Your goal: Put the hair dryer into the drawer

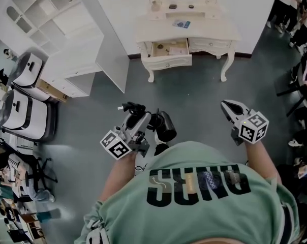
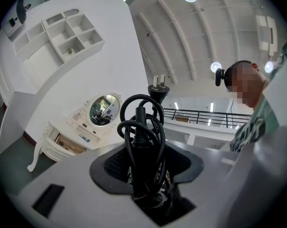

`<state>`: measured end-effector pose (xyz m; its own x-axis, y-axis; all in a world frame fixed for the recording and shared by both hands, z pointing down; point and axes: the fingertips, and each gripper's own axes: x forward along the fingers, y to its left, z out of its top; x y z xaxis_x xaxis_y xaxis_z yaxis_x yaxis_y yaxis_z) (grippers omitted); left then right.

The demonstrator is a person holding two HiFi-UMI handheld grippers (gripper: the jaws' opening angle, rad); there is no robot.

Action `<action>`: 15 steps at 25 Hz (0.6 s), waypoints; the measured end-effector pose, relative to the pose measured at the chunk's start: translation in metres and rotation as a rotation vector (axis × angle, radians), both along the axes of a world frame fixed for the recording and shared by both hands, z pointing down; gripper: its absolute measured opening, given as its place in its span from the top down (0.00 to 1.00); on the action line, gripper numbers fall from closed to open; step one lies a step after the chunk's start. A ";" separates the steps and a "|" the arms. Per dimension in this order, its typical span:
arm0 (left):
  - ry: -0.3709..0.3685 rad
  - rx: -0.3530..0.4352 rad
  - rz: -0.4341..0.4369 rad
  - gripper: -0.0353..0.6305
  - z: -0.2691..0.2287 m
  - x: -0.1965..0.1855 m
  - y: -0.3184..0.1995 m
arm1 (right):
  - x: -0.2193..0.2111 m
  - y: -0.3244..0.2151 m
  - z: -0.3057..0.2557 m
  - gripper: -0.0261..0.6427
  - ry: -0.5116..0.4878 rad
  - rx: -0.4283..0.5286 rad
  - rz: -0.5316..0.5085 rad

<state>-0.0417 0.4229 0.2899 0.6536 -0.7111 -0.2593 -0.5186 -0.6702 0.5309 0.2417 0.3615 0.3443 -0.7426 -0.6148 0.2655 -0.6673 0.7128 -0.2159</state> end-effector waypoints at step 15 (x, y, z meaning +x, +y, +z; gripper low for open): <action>-0.030 0.062 0.139 0.64 -0.015 -0.191 -0.265 | -0.201 -0.238 -0.021 0.97 0.056 0.032 0.084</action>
<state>-0.2328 0.1584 0.2754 0.7525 -0.5967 -0.2788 -0.4336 -0.7674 0.4723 0.0404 0.1237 0.3233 -0.6728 -0.6830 0.2843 -0.7353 0.6598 -0.1549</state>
